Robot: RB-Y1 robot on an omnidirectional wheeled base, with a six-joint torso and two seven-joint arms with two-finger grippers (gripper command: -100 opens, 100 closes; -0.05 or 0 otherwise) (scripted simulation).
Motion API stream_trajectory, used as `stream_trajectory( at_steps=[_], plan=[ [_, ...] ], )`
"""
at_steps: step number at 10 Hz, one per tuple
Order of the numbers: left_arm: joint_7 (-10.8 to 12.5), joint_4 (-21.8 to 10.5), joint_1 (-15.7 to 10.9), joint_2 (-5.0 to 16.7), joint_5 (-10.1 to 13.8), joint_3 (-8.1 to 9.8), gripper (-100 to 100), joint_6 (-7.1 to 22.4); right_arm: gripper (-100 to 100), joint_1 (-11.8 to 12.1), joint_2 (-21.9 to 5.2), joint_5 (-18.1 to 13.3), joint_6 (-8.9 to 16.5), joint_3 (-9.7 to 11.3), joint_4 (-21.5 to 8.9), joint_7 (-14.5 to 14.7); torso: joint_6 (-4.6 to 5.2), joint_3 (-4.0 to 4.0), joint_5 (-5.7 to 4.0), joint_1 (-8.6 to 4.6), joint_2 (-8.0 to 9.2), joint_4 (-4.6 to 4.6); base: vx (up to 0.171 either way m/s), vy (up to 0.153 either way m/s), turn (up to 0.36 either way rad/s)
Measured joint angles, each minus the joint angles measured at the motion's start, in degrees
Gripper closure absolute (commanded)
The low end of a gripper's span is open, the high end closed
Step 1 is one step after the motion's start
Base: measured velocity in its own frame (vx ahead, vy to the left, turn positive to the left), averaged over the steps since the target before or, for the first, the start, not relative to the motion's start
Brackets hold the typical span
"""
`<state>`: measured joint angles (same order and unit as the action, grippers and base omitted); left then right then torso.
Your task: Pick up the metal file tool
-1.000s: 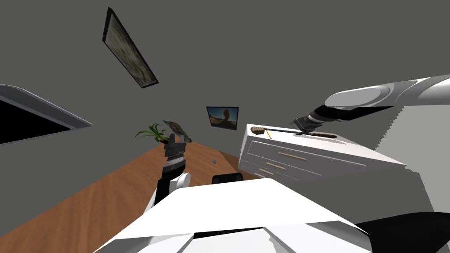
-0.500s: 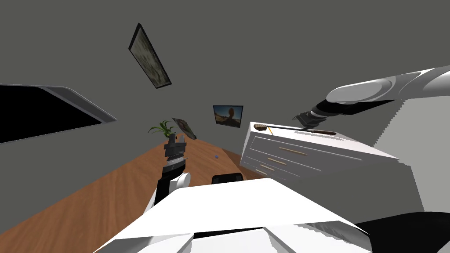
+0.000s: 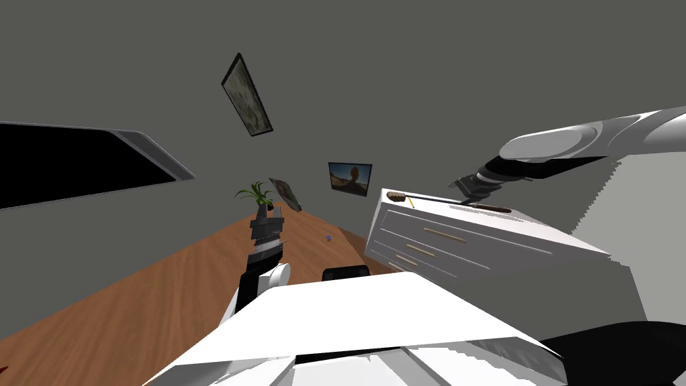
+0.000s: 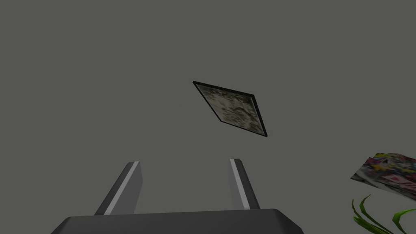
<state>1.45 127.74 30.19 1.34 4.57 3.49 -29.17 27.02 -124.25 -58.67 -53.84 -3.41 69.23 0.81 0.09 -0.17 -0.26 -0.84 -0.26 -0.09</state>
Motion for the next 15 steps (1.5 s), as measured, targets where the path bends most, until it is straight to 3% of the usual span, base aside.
stream_trajectory(
  at_steps=[1,4,5,7,8,9,10,11,12,15],
  plan=[
    [0.0,0.0,0.01,0.01,0.0,0.01,0,0.0,-100,-1.05,0.67,0.4,-0.75,1.82,1.27,-1.44,0.01,-0.07,-0.05,-0.21,-0.13,-0.02,0.134,-0.215,0.039],
    [0.0,0.0,0.0,0.0,0.0,0.0,0,0.0,-100,-0.48,1.54,3.22,-2.8,4.22,2.53,-3.89,-0.02,-0.08,0.03,0.18,-0.12,-0.04,0.087,-0.144,0.028],
    [0.0,0.0,0.0,0.0,0.0,0.0,0,0.0,-100,-1.34,1.91,3.75,-3.38,5.7,3.35,-5.06,-0.01,-0.05,0.04,0.15,-0.08,-0.02,0.046,-0.115,0.009],
    [0.0,0.0,0.0,-0.01,0.0,0.0,0,0.0,-100,1.92,2.07,5.78,-4.09,4.22,2.26,-4.71,0.0,0.04,0.06,0.23,0.08,0.02,0.022,-0.101,0.009],
    [0.0,0.0,0.0,-0.01,0.0,-0.01,0,0.0,0,2.13,2.07,5.94,-4.21,4.09,2.18,-4.66,-0.01,0.09,0.09,0.45,0.16,0.04,0.003,-0.012,0.001],
    [0.0,0.0,-0.01,-0.02,0.0,-0.02,0,0.0,-100,2.11,2.08,5.92,-4.19,4.11,2.19,-4.66,-0.01,0.12,0.16,0.66,0.21,0.05,0.018,0.016,0.099],
    [0.0,0.0,-0.01,-0.02,0.0,-0.02,0,0.0,-100,0.79,3.07,5.07,-3.61,5.7,2.67,-4.81,-0.03,0.11,0.19,0.8,0.19,0.05,0.025,0.024,0.038],
    [0.0,0.0,0.0,-0.02,0.0,-0.02,0,0.0,-100,2.07,3.5,5.1,-2.86,5.28,2.41,-4.55,-0.01,0.1,0.21,0.85,0.17,0.04,0.01,0.01,-0.003],
    [0.0,0.0,-0.01,-0.02,0.0,-0.02,0,0.0,100,2.26,3.53,5.13,-2.7,5.16,2.35,-4.44,-0.01,0.12,0.22,0.84,0.2,0.05,0.0,0.0,0.0],
    [0.0,0.0,-0.01,-0.02,0.0,-0.02,0,0.0,100,2.24,3.52,5.13,-2.71,5.17,2.36,-4.45,-0.01,0.15,0.21,0.81,0.26,0.07,0.0,0.0,0.0]
  ],
)
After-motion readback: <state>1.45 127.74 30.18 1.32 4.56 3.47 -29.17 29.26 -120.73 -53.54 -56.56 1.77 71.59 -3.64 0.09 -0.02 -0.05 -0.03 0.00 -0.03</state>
